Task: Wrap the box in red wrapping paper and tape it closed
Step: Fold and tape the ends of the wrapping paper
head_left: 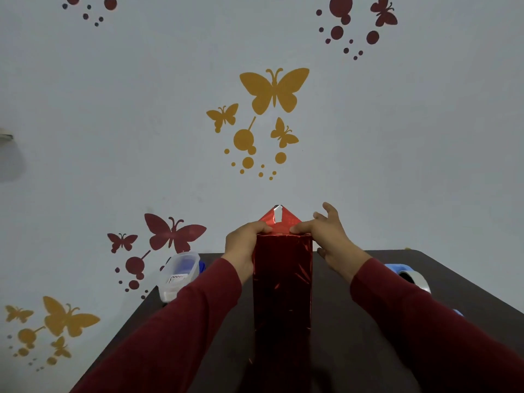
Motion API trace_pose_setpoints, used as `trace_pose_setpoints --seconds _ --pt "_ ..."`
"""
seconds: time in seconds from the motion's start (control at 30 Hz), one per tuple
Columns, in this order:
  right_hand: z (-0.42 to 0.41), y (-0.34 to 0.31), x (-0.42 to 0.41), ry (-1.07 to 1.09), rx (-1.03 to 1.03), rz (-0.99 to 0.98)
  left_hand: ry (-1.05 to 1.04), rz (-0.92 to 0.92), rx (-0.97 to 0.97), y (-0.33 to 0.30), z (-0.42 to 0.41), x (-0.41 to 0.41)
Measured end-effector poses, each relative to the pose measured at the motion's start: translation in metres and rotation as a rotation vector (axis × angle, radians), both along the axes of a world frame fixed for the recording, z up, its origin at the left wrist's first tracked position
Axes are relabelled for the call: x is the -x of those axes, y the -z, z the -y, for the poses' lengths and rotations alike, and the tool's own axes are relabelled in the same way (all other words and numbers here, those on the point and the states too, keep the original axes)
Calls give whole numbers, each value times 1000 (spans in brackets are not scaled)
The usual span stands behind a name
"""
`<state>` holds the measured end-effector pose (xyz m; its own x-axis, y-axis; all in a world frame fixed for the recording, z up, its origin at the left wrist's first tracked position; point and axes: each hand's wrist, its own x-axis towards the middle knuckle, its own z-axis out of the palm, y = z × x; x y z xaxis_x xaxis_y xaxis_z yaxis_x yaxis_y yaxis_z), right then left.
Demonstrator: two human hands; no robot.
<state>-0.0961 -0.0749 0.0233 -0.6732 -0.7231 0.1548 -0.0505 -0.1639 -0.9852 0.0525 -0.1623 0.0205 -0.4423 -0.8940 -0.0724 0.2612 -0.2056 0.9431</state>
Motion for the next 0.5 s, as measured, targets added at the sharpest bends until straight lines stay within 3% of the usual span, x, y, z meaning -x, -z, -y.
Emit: trace_pose_setpoints --seconds 0.2,0.37,0.5 --pt "-23 -22 -8 134 84 -350 -16 -82 -31 5 -7 4" --pt "-29 -50 -12 -2 -19 -570 -9 -91 -14 4 -7 2" --pt "-16 -63 -10 -116 -140 -591 0 -96 5 0 -15 -2"
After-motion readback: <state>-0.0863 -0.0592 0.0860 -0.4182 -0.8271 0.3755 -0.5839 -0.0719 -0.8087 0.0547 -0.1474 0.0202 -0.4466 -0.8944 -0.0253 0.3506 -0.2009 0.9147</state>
